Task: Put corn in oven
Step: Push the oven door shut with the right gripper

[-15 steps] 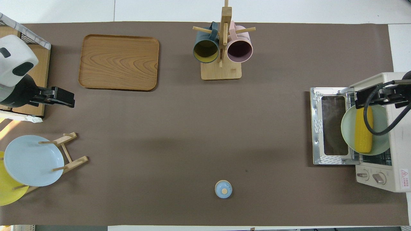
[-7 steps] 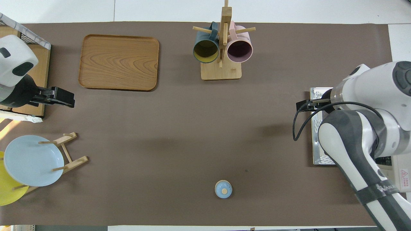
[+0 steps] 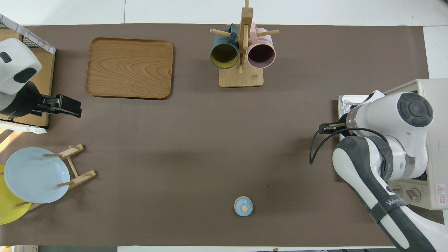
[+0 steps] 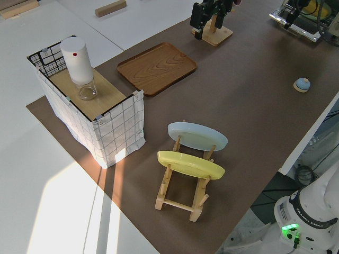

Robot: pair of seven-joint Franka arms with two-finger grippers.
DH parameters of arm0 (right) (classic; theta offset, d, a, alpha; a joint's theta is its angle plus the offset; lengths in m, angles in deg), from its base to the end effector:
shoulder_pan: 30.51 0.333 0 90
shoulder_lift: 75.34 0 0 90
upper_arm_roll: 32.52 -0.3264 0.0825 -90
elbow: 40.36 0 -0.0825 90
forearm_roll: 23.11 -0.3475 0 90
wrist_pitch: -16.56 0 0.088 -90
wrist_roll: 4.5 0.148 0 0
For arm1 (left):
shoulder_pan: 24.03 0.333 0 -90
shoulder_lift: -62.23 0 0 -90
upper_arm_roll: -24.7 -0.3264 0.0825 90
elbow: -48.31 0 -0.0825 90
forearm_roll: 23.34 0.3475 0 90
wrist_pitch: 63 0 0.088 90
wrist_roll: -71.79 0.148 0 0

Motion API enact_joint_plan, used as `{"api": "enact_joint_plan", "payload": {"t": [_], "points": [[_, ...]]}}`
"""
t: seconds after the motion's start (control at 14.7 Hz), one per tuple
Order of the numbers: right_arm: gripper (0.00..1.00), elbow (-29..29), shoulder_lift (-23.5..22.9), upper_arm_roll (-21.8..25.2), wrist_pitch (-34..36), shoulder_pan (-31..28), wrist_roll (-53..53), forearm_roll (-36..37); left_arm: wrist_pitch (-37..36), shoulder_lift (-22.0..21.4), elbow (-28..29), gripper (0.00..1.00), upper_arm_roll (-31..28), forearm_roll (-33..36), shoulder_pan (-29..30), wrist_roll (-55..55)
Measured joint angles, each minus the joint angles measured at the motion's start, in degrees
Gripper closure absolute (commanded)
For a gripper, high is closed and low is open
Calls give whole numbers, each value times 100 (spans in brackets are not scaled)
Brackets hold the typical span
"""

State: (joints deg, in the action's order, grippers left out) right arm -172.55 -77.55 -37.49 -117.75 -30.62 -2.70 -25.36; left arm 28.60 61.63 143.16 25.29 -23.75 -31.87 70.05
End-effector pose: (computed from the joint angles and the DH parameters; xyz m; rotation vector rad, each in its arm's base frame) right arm 0.4869 0.0432 0.3237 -3.1100 -0.0403 0.0051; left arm 0.5071 -0.0762 0.5649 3.1325 -0.1825 -0.0733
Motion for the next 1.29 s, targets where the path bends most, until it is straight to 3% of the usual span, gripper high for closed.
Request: {"api": "enact_joint_plan", "payload": {"t": [0.34, 1.02, 1.16, 1.29], "points": [[100, -387, 6, 3, -401, -1, 0, 0, 0, 0, 0, 0, 0, 0, 0, 0], [100, -320, 16, 22, -161, -254, -5, 653, 0, 0, 0, 0, 0, 0, 0, 0], [100, -112, 12, -31, 224, -240, -5, 839, 0, 0, 0, 0, 0, 0, 0, 0], [100, 405, 26, -73, 1108, -229, -36, 945, 0, 0, 0, 0, 0, 0, 0, 0]]}}
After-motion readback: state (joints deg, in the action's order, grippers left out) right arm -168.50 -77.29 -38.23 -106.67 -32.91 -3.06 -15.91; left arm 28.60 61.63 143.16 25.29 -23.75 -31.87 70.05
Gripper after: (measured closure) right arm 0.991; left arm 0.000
